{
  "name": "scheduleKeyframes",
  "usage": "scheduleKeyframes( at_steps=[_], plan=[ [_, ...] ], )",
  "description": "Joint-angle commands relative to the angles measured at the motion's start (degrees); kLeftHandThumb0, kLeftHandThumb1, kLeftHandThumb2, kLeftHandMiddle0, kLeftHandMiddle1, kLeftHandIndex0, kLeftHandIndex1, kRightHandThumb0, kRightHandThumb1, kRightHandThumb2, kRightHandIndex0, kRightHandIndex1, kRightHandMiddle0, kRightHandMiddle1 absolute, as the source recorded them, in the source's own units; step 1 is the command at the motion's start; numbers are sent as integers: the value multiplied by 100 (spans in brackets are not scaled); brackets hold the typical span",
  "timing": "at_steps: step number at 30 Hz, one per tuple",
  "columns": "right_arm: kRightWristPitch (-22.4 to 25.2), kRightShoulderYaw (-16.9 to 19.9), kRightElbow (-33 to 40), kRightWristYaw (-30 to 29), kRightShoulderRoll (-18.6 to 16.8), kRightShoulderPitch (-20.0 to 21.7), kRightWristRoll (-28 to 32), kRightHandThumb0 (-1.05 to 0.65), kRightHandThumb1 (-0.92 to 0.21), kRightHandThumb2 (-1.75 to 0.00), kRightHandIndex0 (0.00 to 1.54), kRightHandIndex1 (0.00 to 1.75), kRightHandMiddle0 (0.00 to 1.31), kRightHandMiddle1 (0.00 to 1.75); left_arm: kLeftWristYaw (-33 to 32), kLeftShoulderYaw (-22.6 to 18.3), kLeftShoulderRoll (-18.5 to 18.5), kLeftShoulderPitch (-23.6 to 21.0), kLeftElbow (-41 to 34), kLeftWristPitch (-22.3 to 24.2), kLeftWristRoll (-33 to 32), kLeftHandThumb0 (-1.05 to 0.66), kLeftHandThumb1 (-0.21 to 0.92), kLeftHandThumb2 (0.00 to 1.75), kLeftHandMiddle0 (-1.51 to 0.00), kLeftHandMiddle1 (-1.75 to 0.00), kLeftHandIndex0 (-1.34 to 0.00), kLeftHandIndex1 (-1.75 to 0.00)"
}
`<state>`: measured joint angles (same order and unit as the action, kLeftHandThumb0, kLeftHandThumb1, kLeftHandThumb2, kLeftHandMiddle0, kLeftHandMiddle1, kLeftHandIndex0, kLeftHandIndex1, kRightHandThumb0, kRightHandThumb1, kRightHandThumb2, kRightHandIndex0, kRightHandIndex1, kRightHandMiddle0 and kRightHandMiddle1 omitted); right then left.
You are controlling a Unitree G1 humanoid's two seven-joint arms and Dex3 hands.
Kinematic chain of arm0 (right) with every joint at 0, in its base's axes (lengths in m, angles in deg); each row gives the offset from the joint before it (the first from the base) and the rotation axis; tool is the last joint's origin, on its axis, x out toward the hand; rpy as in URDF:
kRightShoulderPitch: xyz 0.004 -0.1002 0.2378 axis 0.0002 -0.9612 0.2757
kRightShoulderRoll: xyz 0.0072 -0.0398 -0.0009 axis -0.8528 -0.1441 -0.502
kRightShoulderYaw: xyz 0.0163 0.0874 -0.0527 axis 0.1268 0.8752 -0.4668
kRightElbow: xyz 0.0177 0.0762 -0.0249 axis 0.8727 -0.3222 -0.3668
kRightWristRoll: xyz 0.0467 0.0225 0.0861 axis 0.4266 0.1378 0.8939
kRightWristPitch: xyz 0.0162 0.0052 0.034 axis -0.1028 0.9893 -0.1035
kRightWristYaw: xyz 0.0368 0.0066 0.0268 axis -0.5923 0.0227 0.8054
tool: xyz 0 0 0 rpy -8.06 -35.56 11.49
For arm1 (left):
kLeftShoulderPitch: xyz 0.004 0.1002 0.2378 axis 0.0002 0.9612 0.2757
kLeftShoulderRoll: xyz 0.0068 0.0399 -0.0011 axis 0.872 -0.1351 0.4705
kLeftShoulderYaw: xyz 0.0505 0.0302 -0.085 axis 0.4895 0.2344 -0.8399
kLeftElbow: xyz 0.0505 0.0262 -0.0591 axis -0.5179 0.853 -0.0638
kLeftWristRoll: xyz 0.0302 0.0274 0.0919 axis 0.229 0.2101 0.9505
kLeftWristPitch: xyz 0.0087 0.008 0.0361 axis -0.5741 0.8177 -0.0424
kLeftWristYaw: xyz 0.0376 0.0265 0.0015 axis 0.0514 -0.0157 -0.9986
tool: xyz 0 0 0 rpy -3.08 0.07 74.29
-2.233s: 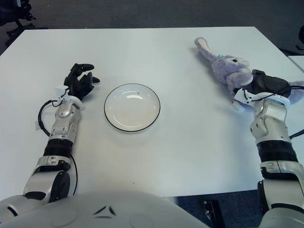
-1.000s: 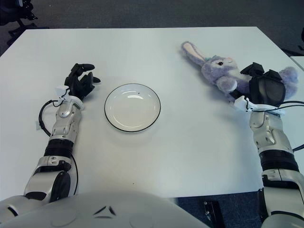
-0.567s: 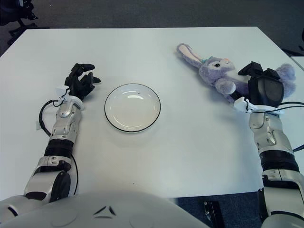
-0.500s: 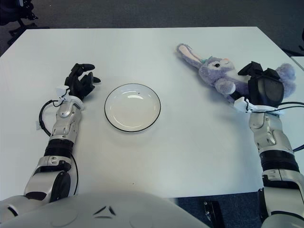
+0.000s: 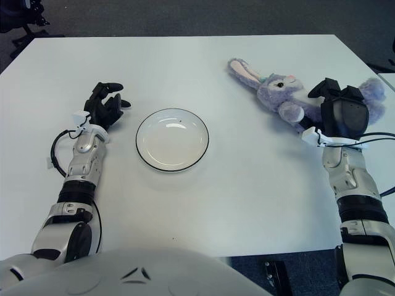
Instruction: Put the doll into the plate.
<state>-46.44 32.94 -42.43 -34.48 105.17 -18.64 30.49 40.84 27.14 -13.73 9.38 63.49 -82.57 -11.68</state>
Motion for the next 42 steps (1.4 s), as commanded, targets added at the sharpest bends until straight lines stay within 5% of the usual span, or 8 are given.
scheduleKeyframes(
  at_steps=[1, 18, 20, 24, 42],
  plan=[
    [-211, -73, 96, -178, 89, 231, -121, 0, -30, -133, 58, 175, 46, 170, -49, 6, -37, 133, 191, 44, 33, -1, 68, 68, -55, -157, -41, -136],
    [-648, -232, 830, -3, -76, 627, -211, 0, -32, -130, 56, 175, 46, 169, -136, 60, -70, 143, 167, 12, 76, -1, 66, 73, -54, -159, -42, -137],
    [-712, -250, 989, 68, -116, 677, -176, 24, -45, -114, 49, 175, 50, 172, -146, 63, -75, 143, 162, 18, 81, -1, 65, 73, -53, -160, -42, -137],
    [-946, -308, 1056, -27, -161, 847, -260, 36, -52, -105, 45, 175, 52, 174, -169, 70, -82, 144, 148, 32, 90, -1, 65, 73, -53, -160, -43, -136],
    [-1234, -374, 1024, -36, -352, 1412, -347, 40, -54, -102, 44, 175, 55, 175, -222, 95, -116, 172, 77, 72, 117, -1, 65, 74, -53, -161, -44, -136]
  ],
)
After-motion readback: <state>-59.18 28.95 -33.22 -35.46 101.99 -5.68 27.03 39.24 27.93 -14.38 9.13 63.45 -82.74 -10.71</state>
